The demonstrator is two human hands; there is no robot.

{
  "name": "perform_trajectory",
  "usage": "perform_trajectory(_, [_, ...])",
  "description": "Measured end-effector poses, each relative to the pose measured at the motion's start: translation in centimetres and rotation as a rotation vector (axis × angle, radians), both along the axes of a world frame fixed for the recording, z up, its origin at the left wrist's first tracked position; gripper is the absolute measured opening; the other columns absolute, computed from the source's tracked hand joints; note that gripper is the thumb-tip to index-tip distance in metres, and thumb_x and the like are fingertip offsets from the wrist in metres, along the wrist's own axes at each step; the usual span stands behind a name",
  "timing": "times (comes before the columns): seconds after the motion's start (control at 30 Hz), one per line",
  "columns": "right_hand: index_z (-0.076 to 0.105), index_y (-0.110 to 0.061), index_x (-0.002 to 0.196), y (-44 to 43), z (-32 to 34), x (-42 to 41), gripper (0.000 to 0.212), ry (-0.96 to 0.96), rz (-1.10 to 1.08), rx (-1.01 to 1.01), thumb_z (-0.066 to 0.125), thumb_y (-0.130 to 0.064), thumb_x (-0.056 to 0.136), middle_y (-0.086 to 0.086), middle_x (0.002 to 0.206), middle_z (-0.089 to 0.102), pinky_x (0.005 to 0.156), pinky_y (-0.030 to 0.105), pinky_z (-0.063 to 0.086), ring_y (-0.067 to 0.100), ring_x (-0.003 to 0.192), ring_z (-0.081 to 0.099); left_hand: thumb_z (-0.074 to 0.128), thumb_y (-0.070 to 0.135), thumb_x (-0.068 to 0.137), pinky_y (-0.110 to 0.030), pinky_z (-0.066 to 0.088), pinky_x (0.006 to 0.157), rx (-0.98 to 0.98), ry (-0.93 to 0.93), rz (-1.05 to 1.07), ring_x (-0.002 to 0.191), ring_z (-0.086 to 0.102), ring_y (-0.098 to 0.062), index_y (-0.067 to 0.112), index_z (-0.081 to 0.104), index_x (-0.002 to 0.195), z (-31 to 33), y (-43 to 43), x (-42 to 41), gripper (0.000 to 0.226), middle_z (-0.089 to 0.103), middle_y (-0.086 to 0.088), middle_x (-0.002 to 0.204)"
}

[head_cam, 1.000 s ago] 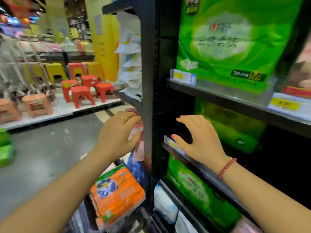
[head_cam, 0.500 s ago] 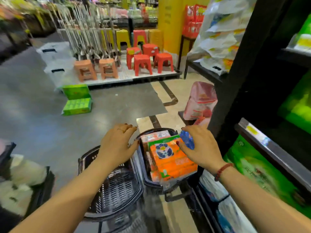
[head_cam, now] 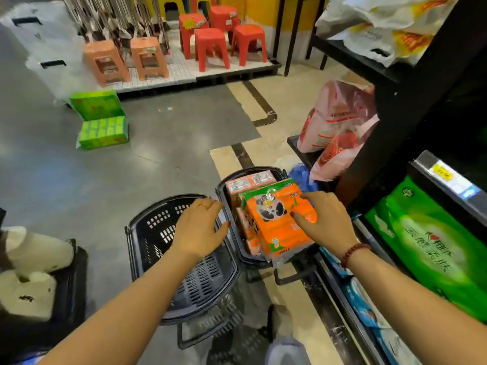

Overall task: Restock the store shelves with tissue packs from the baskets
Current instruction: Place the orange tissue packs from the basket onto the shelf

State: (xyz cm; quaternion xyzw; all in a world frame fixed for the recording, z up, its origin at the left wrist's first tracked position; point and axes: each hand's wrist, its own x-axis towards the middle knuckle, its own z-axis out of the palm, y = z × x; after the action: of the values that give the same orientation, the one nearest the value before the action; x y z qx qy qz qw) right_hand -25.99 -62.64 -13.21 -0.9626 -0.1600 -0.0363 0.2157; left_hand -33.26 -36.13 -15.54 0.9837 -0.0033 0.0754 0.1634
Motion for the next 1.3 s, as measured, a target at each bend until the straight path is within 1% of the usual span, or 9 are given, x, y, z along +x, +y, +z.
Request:
perform_trajectory(0.2, [0.059, -0.015, 0.125, -1.1, -5.0, 7.5, 0.048, 0.125, 0.026, -0.045, 0.068, -0.038, 0.083, 0.007, 0.12, 0.063, 0.093, 0.043, 0.044, 0.028, 0.114, 0.051, 0.063, 0.035, 0.088, -0.038, 0.044, 0.095, -0.046, 0.109, 0.07, 0.12, 0.049, -0.029, 0.01, 0.057, 0.13, -4.9, -1.3, 5.7, 0.049, 0.059, -0.009, 0.126])
perform_trajectory(0.43, [0.059, -0.012, 0.125, -2.6, -12.8, 17.9, 0.05, 0.325, 0.035, -0.089, 0.07, -0.035, 0.082, 0.013, 0.12, 0.062, 0.092, 0.045, 0.043, 0.035, 0.112, 0.051, 0.056, 0.043, 0.091, -0.041, 0.041, 0.1, -0.121, 0.381, 0.212, 0.129, 0.041, -0.029, 0.013, 0.046, 0.139, -12.8, -4.1, 13.8, 0.058, 0.051, -0.01, 0.137])
perform_trajectory(0.6, [0.057, -0.011, 0.127, -3.8, -18.9, 23.2, 0.054, 0.495, 0.005, -0.089, 0.071, -0.034, 0.08, 0.015, 0.123, 0.059, 0.095, 0.046, 0.043, 0.034, 0.115, 0.05, 0.06, 0.045, 0.087, -0.042, 0.042, 0.095, -0.2, 0.555, 0.279, 0.125, 0.041, -0.032, 0.013, 0.046, 0.136, -18.5, -6.5, 17.5, 0.06, 0.05, -0.013, 0.132])
perform_trajectory(0.73, [0.055, -0.008, 0.124, -4.8, -23.4, 25.9, 0.057, 0.664, -0.101, 0.016, 0.077, -0.03, 0.076, 0.02, 0.119, 0.058, 0.095, 0.047, 0.045, 0.037, 0.112, 0.053, 0.069, 0.043, 0.083, -0.041, 0.035, 0.107, -0.497, 0.674, 0.439, 0.134, 0.035, -0.031, 0.012, 0.033, 0.145, -22.3, -7.9, 19.1, 0.079, 0.04, -0.013, 0.144])
perform_trajectory(0.83, [0.05, -0.008, 0.129, -5.2, -26.4, 27.3, 0.065, 0.795, -0.154, 0.039, 0.08, -0.029, 0.075, 0.018, 0.124, 0.057, 0.098, 0.046, 0.044, 0.034, 0.115, 0.053, 0.077, 0.035, 0.079, -0.036, 0.037, 0.108, -0.806, 0.657, 0.59, 0.133, 0.042, -0.024, 0.009, 0.033, 0.144, -24.5, -8.6, 19.9, 0.082, 0.045, -0.009, 0.145])
perform_trajectory(0.9, [0.051, -0.014, 0.121, -5.3, -28.1, 27.9, 0.058, 0.855, -0.191, 0.073, 0.08, -0.031, 0.074, 0.009, 0.119, 0.059, 0.095, 0.04, 0.046, 0.025, 0.109, 0.056, 0.078, 0.034, 0.078, -0.029, 0.037, 0.103, -0.866, 0.648, 0.688, 0.131, 0.042, -0.017, 0.01, 0.028, 0.147, -25.6, -9.0, 20.2, 0.089, 0.045, -0.007, 0.146])
perform_trajectory(1.03, [0.046, -0.031, 0.107, -4.9, -30.5, 28.3, 0.051, 0.922, -0.281, 0.144, 0.081, -0.04, 0.071, -0.004, 0.102, 0.057, 0.083, 0.031, 0.043, 0.017, 0.094, 0.055, 0.078, 0.034, 0.078, -0.034, 0.041, 0.1, -0.909, 0.689, 0.711, 0.13, 0.046, -0.028, 0.015, 0.017, 0.151, -27.8, -9.5, 20.7, 0.096, 0.047, -0.008, 0.144])
perform_trajectory(1.1, [0.048, -0.027, 0.112, -4.9, -31.2, 28.2, 0.054, 0.955, -0.343, 0.175, 0.081, -0.041, 0.071, 0.0, 0.108, 0.061, 0.085, 0.033, 0.045, 0.021, 0.1, 0.059, 0.076, 0.03, 0.08, -0.028, 0.043, 0.09, -0.944, 0.667, 0.698, 0.123, 0.054, -0.027, 0.021, 0.024, 0.148, -28.2, -9.8, 21.1, 0.086, 0.054, -0.005, 0.137])
perform_trajectory(1.3, [0.047, -0.014, 0.12, -4.3, -30.2, 27.0, 0.064, 0.928, -0.418, 0.182, 0.08, -0.04, 0.072, 0.009, 0.118, 0.063, 0.092, 0.046, 0.049, 0.029, 0.106, 0.06, 0.075, 0.025, 0.082, -0.036, 0.048, 0.093, -1.064, 0.61, 0.75, 0.121, 0.055, -0.025, 0.031, 0.031, 0.147, -27.9, -10.4, 20.6, 0.078, 0.056, -0.003, 0.135])
